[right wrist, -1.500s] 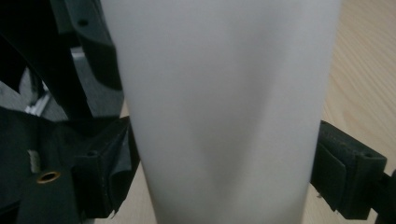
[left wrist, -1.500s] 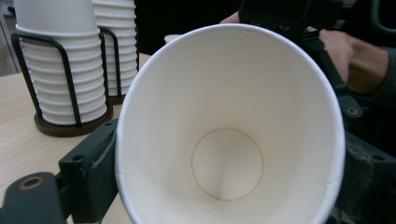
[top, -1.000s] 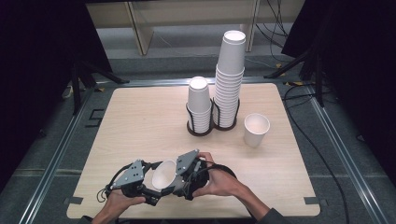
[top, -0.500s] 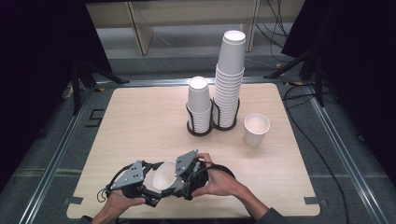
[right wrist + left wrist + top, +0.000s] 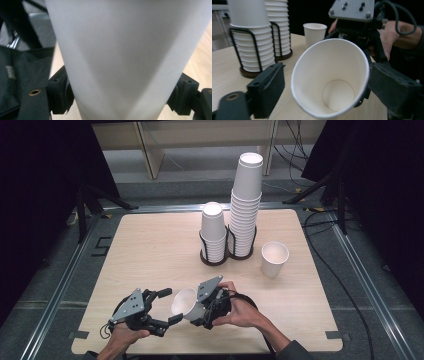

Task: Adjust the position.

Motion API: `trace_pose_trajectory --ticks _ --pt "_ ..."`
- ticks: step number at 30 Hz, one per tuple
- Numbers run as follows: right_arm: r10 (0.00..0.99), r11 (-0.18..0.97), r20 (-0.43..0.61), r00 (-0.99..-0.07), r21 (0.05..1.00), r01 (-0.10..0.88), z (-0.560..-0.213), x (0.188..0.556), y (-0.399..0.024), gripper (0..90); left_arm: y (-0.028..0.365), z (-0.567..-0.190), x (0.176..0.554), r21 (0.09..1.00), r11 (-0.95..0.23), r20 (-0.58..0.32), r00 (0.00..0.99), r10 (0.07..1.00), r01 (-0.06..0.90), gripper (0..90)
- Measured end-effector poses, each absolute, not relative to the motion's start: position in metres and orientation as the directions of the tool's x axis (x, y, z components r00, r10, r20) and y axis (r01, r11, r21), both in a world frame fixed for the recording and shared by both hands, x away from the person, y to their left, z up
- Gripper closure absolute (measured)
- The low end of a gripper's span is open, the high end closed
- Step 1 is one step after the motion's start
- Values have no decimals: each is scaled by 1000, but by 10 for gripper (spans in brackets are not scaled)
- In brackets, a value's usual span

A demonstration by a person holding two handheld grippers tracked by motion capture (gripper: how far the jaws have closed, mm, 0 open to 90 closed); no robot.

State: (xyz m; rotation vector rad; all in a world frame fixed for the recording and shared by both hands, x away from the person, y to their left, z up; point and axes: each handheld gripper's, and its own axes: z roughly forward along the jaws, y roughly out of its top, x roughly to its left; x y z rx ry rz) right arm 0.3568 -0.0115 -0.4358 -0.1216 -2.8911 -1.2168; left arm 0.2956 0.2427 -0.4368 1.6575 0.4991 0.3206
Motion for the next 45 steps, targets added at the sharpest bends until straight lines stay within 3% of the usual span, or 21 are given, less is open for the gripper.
trace_pose_trajectory --ticks 6,15,26,45 --pt "293 549 46 -955 810 208 -436 374 -37 221 249 -438 299 988 -55 -93 831 548 147 143" --pt "534 374 42 -845 884 280 -436 383 -78 216 253 -443 304 981 -72 -95 765 637 181 145" --pt "637 257 133 -760 892 371 -450 383 -99 213 262 -446 310 984 -49 -90 710 698 173 144" --pt "729 218 83 -680 913 345 -466 395 -120 212 258 -447 309 980 -65 -94 723 684 188 144"
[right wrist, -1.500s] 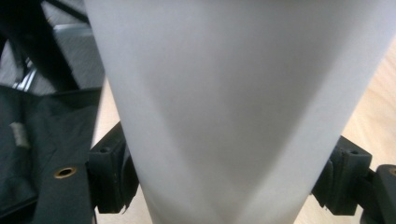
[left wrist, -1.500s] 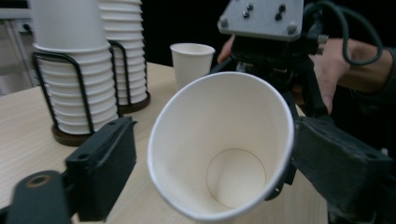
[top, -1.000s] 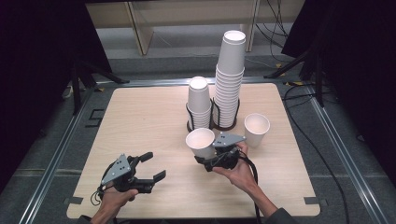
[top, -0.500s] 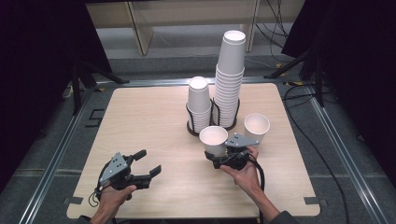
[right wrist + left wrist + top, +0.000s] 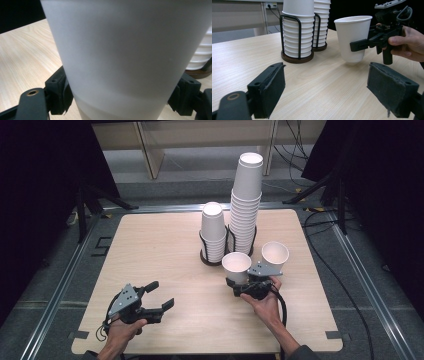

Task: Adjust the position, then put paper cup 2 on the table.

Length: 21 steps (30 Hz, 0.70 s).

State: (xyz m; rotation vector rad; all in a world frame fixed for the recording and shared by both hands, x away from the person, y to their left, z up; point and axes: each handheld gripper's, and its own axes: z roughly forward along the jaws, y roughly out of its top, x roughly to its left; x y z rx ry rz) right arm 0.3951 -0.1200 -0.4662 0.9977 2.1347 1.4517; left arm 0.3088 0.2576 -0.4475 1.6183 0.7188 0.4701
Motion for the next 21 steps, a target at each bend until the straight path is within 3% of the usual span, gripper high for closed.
trace_pose_trajectory --ticks 21 --pt "748 202 106 -655 904 377 -476 403 -120 208 257 -448 309 973 -95 -87 716 693 211 145"
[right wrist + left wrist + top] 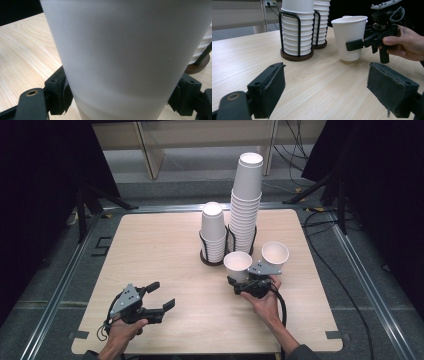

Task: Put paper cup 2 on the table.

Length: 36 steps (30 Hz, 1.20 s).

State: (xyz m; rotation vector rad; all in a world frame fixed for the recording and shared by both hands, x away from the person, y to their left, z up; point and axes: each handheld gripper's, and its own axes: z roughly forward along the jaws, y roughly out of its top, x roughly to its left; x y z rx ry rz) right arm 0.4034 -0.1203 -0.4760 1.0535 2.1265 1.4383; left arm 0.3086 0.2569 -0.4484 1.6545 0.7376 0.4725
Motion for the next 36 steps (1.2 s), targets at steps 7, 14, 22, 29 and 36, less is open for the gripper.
trace_pose_trajectory --ticks 7,14,22,29,36 --pt "760 213 93 -643 899 382 -480 406 -118 206 258 -449 308 974 -94 -87 718 691 208 144" --pt "761 243 80 -644 885 397 -482 406 -119 204 257 -449 309 973 -97 -88 719 689 211 145" --pt "758 250 71 -648 887 389 -485 407 -119 200 255 -450 309 976 -76 -100 729 677 205 145" --pt "763 255 78 -642 876 409 -484 405 -120 191 256 -449 308 971 -95 -95 721 687 219 145" --pt "748 242 128 -651 861 448 -486 405 -121 154 255 -450 309 976 -83 -95 732 675 202 145"
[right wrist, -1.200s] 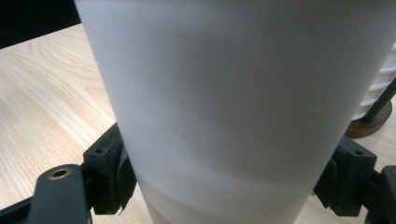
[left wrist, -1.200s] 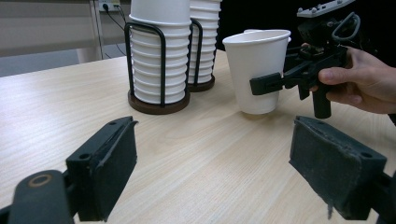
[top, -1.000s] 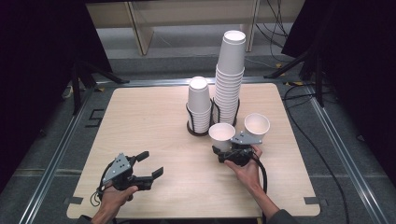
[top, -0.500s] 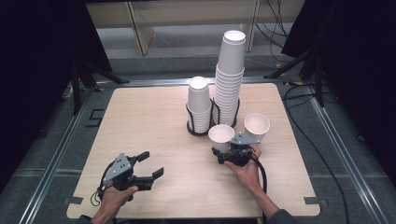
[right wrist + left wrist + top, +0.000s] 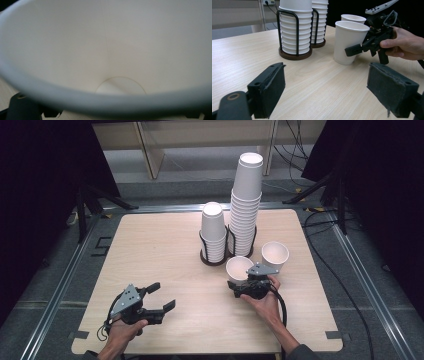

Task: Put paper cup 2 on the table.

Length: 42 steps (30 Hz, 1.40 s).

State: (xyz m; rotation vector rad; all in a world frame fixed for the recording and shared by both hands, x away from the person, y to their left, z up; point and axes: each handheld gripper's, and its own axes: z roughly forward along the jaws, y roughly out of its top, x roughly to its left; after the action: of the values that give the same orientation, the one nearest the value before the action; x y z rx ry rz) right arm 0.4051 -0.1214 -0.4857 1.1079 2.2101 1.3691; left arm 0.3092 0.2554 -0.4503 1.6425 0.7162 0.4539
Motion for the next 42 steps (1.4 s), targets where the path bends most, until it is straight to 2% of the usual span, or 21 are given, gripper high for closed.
trace_pose_trajectory --ticks 12,17,21,22,27,34,36,42 --pt "736 289 118 -666 836 467 -481 393 -129 156 257 -449 307 972 -99 -89 724 684 213 146" --pt "755 282 107 -647 837 469 -478 387 -139 152 257 -449 307 971 -98 -92 723 685 217 146" --pt "768 228 157 -621 839 494 -474 380 -147 154 258 -449 307 972 -100 -88 724 684 213 145" --pt "772 250 119 -624 846 471 -473 379 -151 154 257 -449 307 972 -97 -91 722 685 215 146" --pt "757 262 111 -644 851 454 -465 366 -158 154 257 -449 307 971 -100 -90 724 684 216 145" --pt "749 239 152 -645 846 477 -463 351 -169 156 258 -449 307 971 -104 -87 725 684 214 145" --pt "757 262 112 -644 851 455 -460 348 -175 157 257 -449 307 971 -106 -86 726 683 214 146" --pt "741 231 155 -653 855 465 -453 335 -184 158 257 -450 307 971 -108 -84 725 683 215 146"
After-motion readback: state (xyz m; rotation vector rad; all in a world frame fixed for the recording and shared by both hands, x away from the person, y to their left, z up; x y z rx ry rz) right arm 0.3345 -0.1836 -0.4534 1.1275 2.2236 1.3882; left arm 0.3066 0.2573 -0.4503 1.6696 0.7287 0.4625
